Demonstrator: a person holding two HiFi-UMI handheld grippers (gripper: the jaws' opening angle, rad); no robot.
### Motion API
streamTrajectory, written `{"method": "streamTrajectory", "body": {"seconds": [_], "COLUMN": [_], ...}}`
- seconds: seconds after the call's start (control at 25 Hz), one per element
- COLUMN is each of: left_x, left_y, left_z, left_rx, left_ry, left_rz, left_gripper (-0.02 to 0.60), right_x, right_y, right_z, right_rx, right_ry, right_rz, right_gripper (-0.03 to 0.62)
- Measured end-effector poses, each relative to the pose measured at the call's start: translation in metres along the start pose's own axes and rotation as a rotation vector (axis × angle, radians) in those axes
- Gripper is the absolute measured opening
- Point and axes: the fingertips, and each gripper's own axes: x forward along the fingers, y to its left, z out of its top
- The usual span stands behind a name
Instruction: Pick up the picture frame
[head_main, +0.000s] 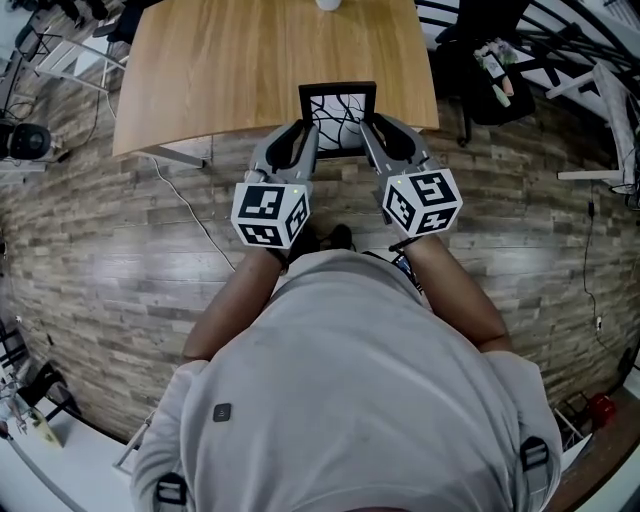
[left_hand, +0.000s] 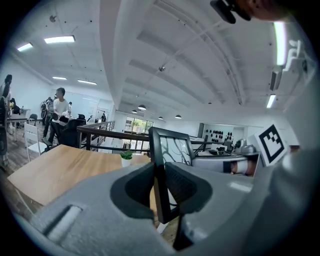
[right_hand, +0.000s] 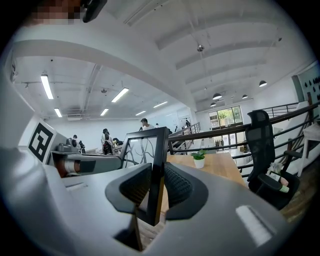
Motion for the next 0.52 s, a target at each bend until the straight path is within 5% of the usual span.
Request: {"method": "streamTrajectory", "body": {"seconds": [0.52], "left_x": [-0.0047], "left_y": [-0.0083], "left_z": [0.0056], "left_rx": [-0.004], "left_ry": [-0.01], "left_rz": [0.0], "left_gripper": [0.074], "right_x": [-0.0089], "right_y": [0.0008], "right_z": [0.006], "right_rx": [0.005], "right_ry": [-0.015], "right_rz": [-0.001], "right_gripper": [0.087]}}
